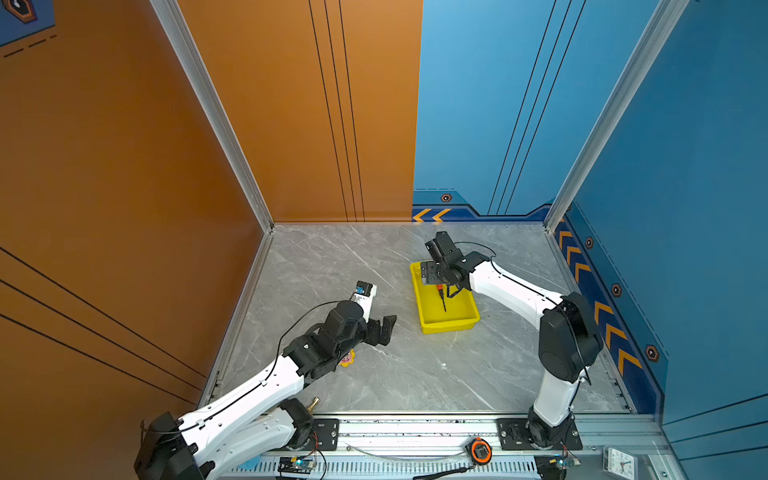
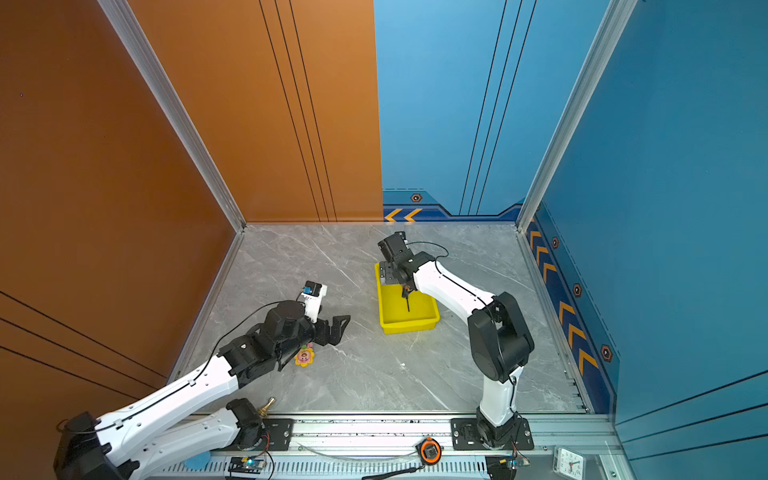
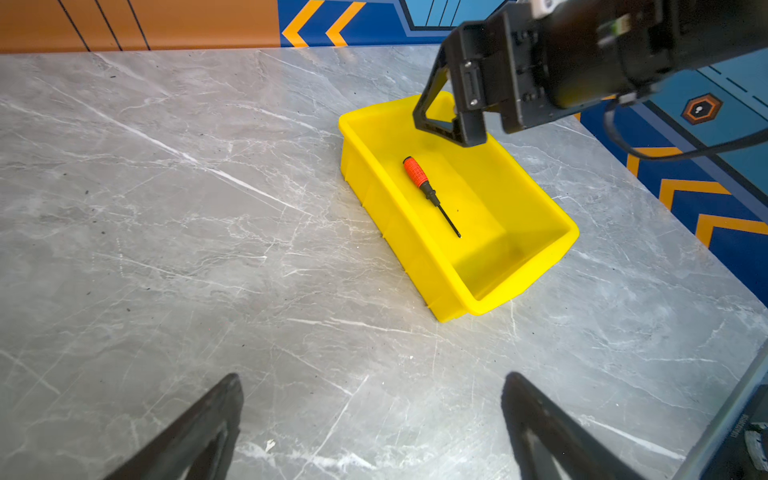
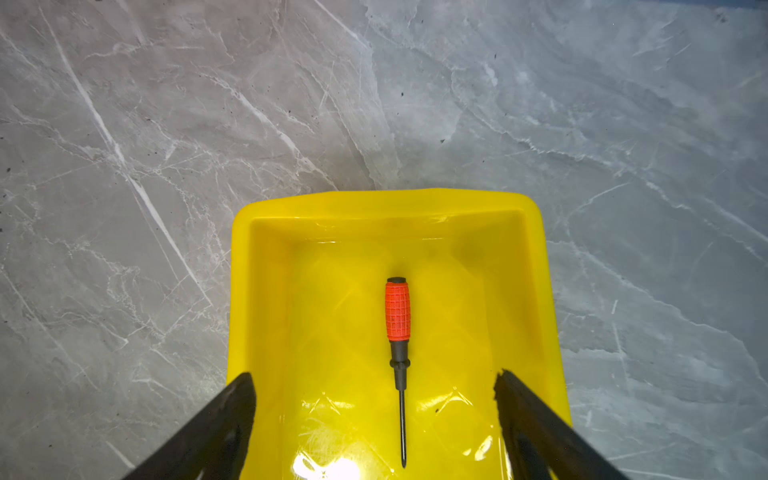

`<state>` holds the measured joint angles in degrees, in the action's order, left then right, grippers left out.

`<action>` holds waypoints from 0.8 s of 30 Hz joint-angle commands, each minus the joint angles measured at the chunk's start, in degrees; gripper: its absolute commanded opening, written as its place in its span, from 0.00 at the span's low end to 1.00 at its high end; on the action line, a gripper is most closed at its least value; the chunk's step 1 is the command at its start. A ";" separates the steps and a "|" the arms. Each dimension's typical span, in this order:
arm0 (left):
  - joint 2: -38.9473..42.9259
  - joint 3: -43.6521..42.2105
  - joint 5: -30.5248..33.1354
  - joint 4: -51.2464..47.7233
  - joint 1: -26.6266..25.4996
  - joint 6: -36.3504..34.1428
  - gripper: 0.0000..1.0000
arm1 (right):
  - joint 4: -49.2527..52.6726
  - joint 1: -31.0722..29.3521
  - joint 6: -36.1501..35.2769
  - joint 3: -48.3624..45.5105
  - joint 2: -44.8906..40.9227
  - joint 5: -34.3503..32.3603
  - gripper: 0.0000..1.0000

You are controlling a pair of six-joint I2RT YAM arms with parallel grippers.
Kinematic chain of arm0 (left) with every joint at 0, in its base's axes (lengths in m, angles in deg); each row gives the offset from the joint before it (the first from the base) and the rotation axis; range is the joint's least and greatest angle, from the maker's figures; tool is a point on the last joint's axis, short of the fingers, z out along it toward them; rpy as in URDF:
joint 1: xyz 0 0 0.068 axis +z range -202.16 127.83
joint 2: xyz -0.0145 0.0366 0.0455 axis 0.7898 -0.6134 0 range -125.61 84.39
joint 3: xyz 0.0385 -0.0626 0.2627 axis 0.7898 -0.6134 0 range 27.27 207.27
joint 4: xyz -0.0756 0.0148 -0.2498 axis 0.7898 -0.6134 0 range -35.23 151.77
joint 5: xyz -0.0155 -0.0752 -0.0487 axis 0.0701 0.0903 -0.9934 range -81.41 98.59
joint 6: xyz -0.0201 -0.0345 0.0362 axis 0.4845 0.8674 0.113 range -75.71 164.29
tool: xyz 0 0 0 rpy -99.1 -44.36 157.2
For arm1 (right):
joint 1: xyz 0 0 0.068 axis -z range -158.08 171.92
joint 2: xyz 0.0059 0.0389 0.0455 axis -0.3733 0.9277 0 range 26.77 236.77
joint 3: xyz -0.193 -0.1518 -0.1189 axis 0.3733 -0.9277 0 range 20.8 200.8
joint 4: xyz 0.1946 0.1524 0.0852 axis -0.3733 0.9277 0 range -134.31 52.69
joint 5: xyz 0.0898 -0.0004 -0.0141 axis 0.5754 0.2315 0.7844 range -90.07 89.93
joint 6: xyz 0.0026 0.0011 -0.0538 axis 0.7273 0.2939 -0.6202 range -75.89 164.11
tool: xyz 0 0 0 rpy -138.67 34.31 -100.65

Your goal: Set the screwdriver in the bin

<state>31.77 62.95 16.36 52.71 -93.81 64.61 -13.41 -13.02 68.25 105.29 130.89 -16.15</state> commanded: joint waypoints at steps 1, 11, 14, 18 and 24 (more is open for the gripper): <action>1.73 -0.79 1.88 -5.58 1.54 -1.42 0.98 | 5.56 -1.76 1.39 -1.20 -3.86 -6.49 0.95; 8.58 -4.54 4.44 -9.50 5.05 0.01 0.98 | 12.17 -8.13 6.09 -5.00 -15.30 -16.79 1.00; 11.33 -4.86 7.61 -13.18 5.79 0.16 0.98 | 11.03 -7.86 5.20 -8.95 -20.41 -18.71 1.00; 15.00 -5.87 12.50 -16.80 6.94 -0.77 0.98 | 4.43 -3.72 1.21 -18.11 -30.62 -16.85 1.00; 18.76 -6.20 18.25 -21.08 10.05 1.73 0.98 | -1.51 9.41 -3.68 -29.67 -45.58 -7.89 1.00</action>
<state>49.17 58.03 29.85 35.03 -85.20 65.14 -11.07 -7.43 68.01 79.13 89.49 -28.25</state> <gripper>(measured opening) 0.978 0.998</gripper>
